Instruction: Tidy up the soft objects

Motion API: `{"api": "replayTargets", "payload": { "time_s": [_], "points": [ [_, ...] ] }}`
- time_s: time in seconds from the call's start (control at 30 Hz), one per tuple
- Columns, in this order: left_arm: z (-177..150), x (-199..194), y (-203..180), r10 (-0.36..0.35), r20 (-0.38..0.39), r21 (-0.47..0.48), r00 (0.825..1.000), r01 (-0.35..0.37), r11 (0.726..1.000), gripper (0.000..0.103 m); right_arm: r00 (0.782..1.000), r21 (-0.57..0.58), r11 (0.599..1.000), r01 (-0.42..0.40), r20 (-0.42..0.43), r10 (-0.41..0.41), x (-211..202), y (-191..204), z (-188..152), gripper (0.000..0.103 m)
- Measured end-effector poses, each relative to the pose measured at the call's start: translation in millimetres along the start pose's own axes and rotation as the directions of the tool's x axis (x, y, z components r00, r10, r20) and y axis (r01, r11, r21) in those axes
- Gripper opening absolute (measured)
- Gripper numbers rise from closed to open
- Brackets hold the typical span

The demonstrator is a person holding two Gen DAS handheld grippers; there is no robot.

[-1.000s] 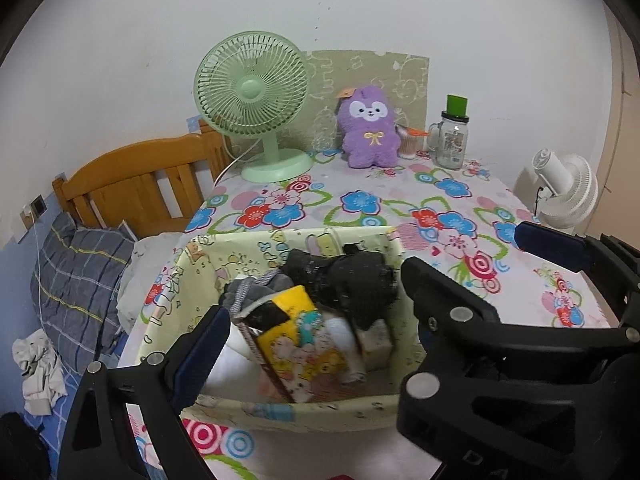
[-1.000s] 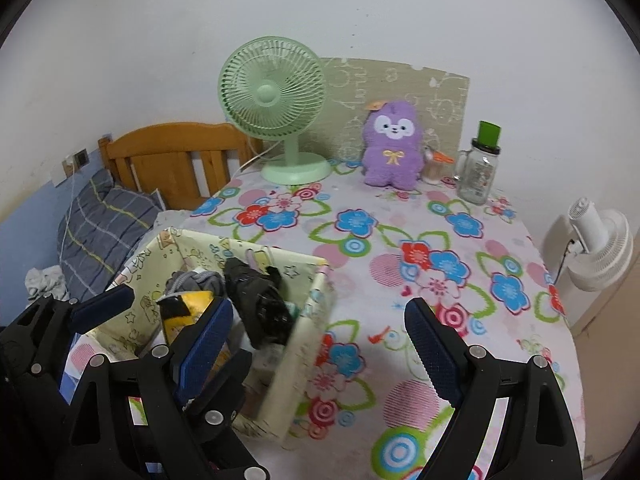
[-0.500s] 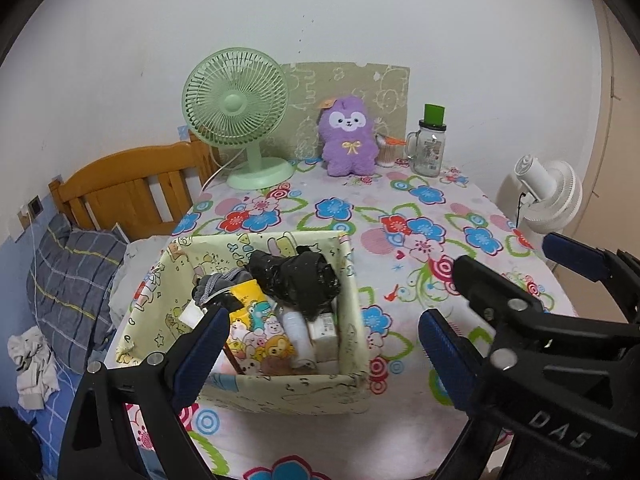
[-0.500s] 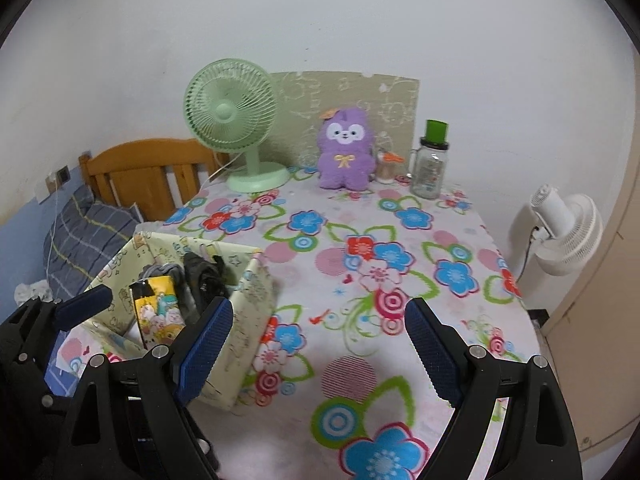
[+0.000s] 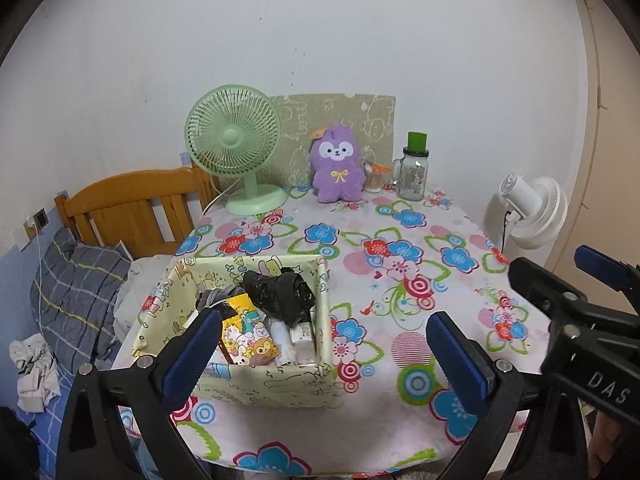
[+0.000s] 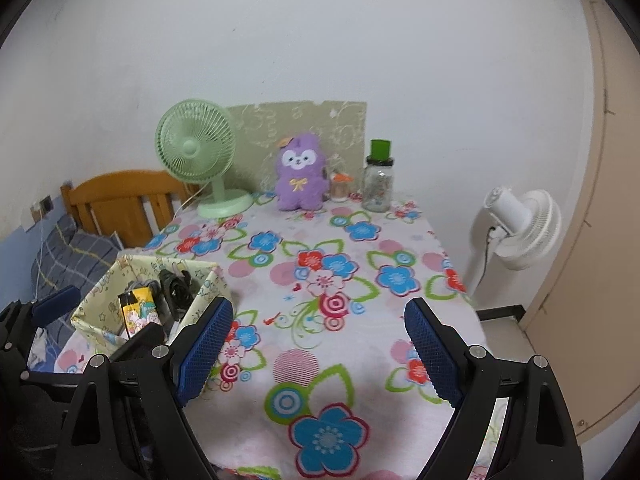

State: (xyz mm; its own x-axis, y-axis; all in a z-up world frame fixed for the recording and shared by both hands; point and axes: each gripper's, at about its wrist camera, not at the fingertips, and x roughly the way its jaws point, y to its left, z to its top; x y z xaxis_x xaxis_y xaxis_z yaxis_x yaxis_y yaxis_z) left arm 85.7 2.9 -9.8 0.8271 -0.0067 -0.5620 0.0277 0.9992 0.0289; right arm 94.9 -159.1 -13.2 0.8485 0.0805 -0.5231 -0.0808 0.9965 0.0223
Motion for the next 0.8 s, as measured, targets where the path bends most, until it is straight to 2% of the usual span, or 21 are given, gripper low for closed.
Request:
{"api": "replayTargets", "payload": {
  "time_s": [0.13, 0.27, 0.8],
  "points": [
    [-1.4, -13.4, -3.0, -0.010, 0.018, -0.015, 1.000, 0.011, 1.000, 0.103, 1.000, 0.019, 1.000, 0.025, 0.016, -0.025, -17.1, -12.4, -1.9, 0.090],
    [-0.7, -26.4, -6.1, 0.011, 0.045, -0.009, 0.999, -0.011, 1.000, 0.103, 0.998, 0.037, 0.998, 0.043, 0.037, -0.044, -32.8, -21.1, -3.8, 0.090],
    [1.5, -66.1, -18.5, -0.005, 0.122, 0.022, 0.993, 0.002, 1.000, 0.103, 0.991, 0.078, 0.996, 0.047, 0.119, -0.056, -74.7, -33.4, -9.5, 0.095]
  ]
}}
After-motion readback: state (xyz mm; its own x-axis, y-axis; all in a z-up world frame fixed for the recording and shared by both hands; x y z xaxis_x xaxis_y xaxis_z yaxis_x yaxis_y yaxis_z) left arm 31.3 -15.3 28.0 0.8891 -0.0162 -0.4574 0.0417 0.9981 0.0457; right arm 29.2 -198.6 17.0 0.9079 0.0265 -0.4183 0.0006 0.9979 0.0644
